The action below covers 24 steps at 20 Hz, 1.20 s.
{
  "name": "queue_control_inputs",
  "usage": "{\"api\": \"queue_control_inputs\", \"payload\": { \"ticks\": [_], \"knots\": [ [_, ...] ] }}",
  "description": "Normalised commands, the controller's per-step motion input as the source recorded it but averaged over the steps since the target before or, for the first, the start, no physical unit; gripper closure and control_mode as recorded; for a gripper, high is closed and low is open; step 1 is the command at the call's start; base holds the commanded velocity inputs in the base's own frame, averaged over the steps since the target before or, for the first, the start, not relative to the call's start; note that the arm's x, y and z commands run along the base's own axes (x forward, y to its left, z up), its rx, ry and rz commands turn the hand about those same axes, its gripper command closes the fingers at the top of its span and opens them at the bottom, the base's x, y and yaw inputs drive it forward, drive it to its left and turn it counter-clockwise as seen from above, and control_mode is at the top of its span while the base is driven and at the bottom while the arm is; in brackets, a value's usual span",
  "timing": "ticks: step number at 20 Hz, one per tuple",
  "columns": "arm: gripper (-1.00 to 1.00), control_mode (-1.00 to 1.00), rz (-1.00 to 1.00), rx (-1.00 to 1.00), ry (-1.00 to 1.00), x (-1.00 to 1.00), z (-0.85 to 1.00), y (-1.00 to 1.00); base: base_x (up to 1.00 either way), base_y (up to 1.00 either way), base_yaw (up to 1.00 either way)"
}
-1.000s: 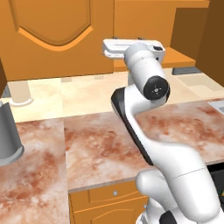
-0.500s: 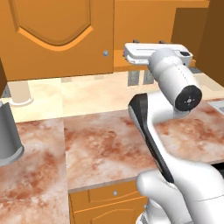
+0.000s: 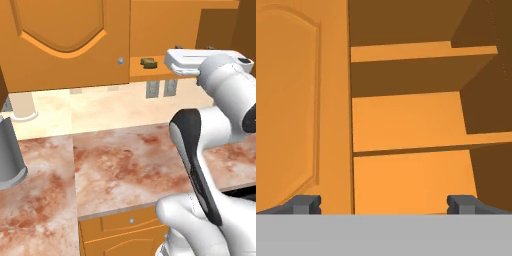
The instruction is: Pick up the sponge and bar soap from the sink, and place them back in the cabinet, and close the cabinet doors.
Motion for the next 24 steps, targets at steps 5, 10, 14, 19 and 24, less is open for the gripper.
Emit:
{"api": "queue_control_inputs", "payload": {
  "ticks": [5,10,14,19,24],
  "knots": [
    [-1.00,-1.00,0.00,0.00,0.01,-0.54,0.01,-0.28,0.00,0.00,0.00],
    [-1.00,-1.00,0.00,0.00,0.00,-0.59,0.00,-0.33,0.00,0.00,0.00],
    [-1.00,-1.00,0.00,0.00,0.00,-0.59,0.00,-0.36,0.00,0.00,0.00],
    [-1.00,-1.00,0.00,0.00,0.00,-0.57,0.00,-0.39,0.00,0.00,0.00],
    [-1.00,-1.00,0.00,0.00,0.00,-0.47,0.00,-0.39,0.00,0.00,0.00]
  ]
}}
